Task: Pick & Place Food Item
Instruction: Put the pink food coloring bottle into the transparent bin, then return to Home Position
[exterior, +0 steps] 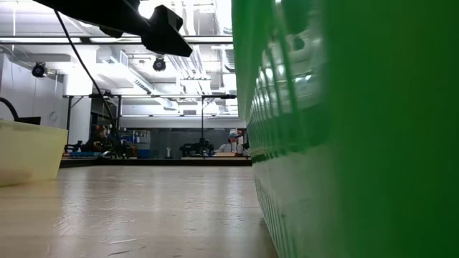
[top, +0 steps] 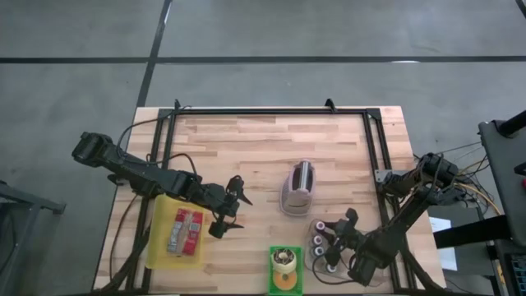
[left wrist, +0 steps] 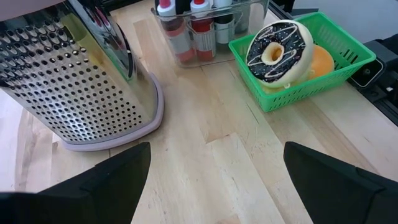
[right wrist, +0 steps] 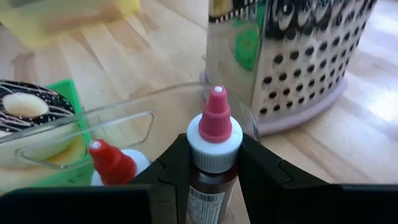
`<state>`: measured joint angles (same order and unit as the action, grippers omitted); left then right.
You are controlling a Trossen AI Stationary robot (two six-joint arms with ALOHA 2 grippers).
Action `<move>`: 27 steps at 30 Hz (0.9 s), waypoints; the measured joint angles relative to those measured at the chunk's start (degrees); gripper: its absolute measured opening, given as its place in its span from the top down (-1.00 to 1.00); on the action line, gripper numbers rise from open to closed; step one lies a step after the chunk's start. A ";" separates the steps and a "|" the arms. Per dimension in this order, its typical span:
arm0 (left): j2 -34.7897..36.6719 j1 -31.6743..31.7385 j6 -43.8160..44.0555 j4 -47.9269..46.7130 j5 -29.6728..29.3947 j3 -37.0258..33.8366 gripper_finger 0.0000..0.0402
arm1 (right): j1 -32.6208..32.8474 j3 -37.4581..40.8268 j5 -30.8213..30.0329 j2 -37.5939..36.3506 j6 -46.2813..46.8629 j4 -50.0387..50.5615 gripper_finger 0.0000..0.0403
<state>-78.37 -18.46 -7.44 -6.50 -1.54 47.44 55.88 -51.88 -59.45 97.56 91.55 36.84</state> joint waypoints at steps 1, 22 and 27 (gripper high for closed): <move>0.00 0.00 0.00 0.02 0.00 0.00 -0.84 | 0.00 0.42 -0.72 0.02 -0.60 -0.50 0.53; 0.00 0.00 -0.22 0.02 -0.04 0.00 -0.84 | 0.37 0.66 -1.97 0.94 -5.88 -2.69 0.42; 0.00 0.00 -0.22 0.02 -0.04 0.00 -0.84 | 0.28 -0.46 0.18 0.96 -6.01 -2.79 0.02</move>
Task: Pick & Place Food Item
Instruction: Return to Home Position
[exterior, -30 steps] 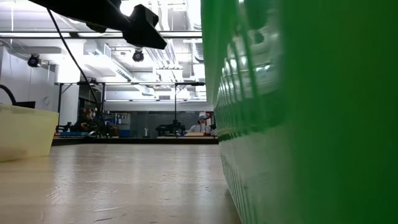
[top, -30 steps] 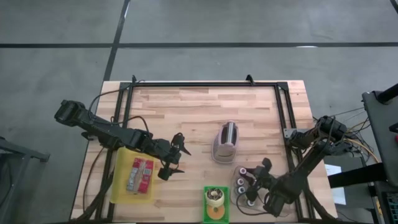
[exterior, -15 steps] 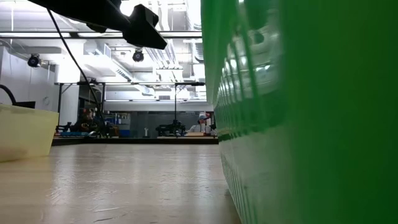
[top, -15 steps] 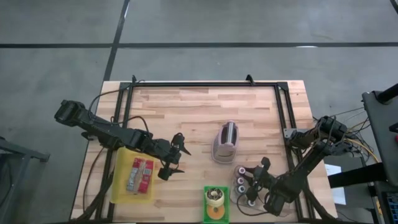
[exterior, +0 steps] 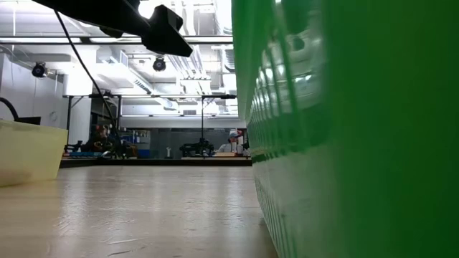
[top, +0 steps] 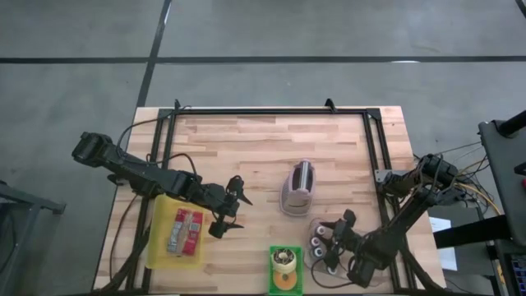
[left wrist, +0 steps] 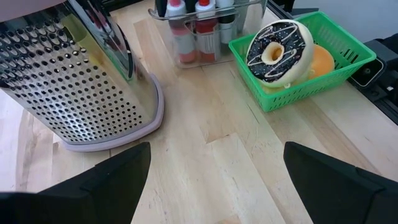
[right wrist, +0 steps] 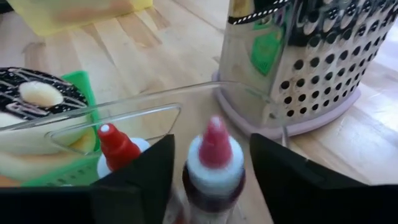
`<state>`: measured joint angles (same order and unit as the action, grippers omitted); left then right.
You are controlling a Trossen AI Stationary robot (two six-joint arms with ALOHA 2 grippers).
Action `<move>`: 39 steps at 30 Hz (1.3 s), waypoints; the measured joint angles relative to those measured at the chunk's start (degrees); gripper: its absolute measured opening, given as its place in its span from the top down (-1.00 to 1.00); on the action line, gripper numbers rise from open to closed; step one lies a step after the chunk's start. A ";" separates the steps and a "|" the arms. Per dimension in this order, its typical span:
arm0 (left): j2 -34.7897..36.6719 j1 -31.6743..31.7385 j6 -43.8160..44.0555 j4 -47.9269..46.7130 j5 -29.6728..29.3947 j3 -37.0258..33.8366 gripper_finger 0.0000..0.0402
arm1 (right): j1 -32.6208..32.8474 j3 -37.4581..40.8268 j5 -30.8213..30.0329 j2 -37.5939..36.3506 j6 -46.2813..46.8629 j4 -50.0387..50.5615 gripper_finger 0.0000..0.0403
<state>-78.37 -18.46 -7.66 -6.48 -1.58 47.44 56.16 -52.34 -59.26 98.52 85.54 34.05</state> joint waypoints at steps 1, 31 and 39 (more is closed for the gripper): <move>0.00 0.00 0.00 0.00 0.00 0.00 -0.84 | 0.00 -0.18 0.23 0.00 -0.23 -0.01 -0.03; 6.70 -0.03 -1.03 0.31 -4.03 0.00 -0.84 | -0.68 -1.55 -5.47 -4.65 -9.13 2.10 -0.10; 11.78 0.00 -1.81 0.17 -4.44 0.00 -0.84 | -0.68 -4.53 -6.86 -8.55 -18.50 1.63 -0.10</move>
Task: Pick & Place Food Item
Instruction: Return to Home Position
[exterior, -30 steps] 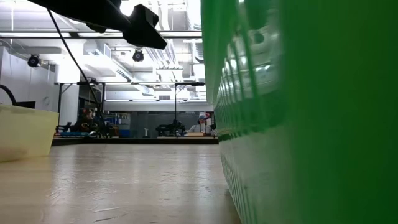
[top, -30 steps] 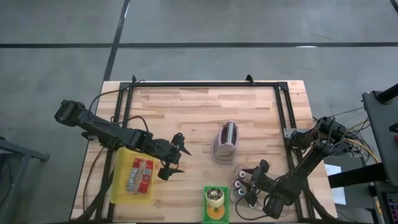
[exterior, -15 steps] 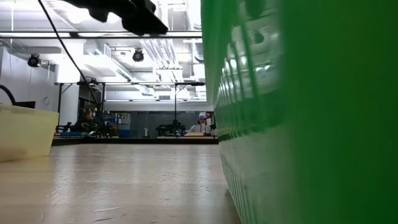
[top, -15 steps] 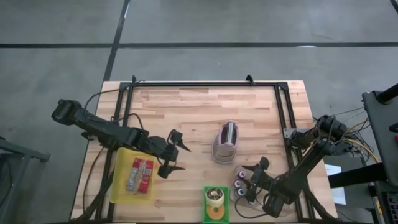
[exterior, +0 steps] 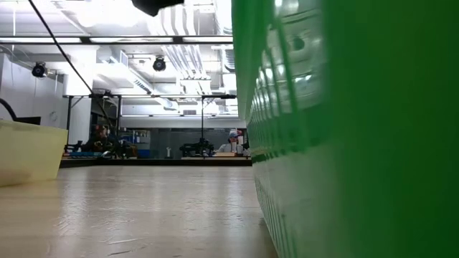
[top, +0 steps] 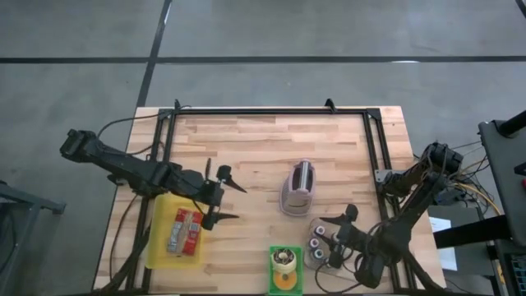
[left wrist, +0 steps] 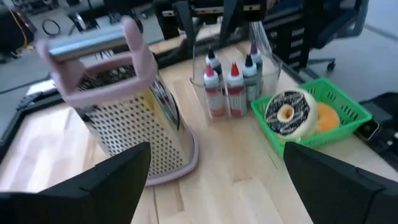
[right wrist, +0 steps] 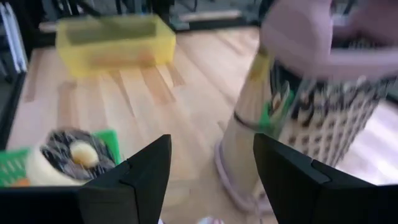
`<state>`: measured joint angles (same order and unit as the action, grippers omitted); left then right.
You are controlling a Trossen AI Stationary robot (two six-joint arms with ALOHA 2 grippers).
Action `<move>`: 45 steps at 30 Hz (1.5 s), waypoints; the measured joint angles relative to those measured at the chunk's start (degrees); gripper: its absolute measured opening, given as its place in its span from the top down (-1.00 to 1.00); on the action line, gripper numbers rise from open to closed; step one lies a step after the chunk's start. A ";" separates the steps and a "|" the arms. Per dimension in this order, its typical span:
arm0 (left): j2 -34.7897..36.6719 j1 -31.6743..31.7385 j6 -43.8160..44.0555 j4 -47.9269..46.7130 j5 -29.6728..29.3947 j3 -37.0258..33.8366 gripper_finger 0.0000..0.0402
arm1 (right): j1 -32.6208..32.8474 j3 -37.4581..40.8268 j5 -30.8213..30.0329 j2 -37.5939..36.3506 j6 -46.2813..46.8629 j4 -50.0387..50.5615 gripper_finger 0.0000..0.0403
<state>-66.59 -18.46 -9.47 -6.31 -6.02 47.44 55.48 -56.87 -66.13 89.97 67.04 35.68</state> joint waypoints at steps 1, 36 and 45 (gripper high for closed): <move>0.76 0.00 0.11 -0.15 0.00 0.00 -0.84 | 0.00 -0.67 -1.03 -0.24 -1.36 -0.10 -0.10; 36.46 -2.54 6.85 -5.39 8.92 -14.08 -0.84 | -9.16 -3.18 14.32 -12.57 -35.08 -17.35 -0.10; 46.20 -2.56 4.95 0.07 11.90 -23.67 -0.84 | -9.18 14.30 27.62 -27.98 -54.00 -43.97 -0.10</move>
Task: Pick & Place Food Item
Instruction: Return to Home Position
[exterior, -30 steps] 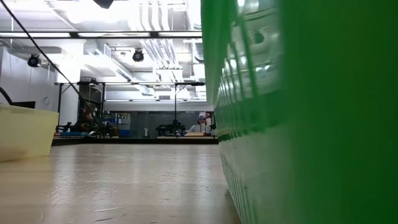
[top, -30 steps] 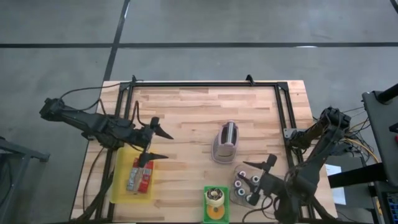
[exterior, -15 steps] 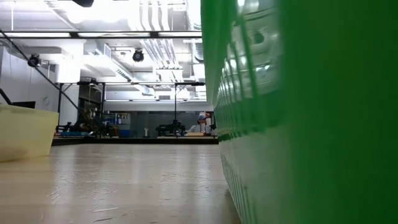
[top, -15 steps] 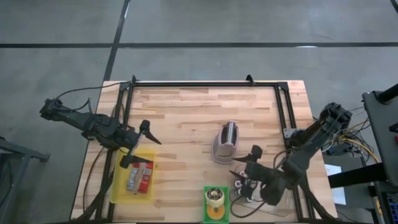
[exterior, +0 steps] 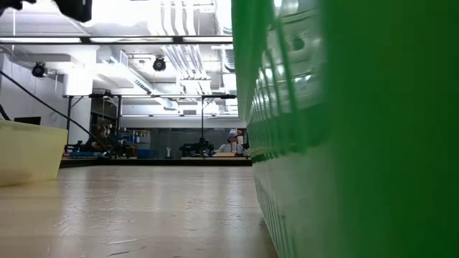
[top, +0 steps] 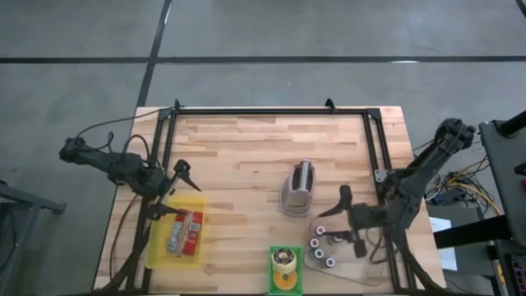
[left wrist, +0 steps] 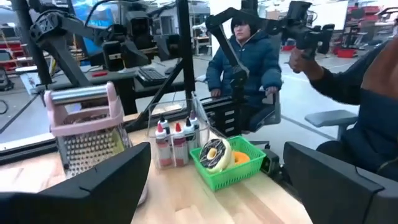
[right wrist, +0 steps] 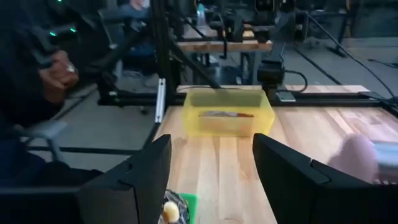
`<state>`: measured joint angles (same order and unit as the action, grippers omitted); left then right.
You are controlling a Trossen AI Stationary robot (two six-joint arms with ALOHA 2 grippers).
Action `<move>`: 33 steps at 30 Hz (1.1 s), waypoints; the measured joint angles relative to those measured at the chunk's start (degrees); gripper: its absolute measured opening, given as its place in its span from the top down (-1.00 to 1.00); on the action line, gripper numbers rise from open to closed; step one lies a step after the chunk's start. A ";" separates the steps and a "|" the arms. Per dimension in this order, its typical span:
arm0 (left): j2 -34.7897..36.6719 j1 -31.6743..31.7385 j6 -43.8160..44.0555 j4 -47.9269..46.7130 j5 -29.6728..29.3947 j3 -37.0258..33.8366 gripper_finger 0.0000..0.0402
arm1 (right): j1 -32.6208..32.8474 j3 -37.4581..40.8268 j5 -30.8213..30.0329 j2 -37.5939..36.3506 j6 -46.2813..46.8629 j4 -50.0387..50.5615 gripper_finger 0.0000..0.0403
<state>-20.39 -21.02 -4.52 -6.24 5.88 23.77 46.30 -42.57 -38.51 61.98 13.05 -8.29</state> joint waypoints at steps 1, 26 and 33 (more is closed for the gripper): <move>0.36 0.00 0.01 0.16 -0.35 -0.59 -0.84 | 0.00 1.95 0.79 -1.91 -0.06 -0.74 -0.10; 1.02 0.04 1.97 13.37 -1.24 -11.97 -0.84 | 0.33 34.45 19.35 -31.29 -8.00 -19.13 -0.10; 1.49 0.12 1.89 16.47 -2.72 -13.22 -0.84 | 0.35 42.18 24.47 -35.98 -10.78 -25.86 -0.10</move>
<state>-18.90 -20.89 -2.63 10.24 3.15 10.55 46.65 -0.39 -14.04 26.00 2.26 -34.15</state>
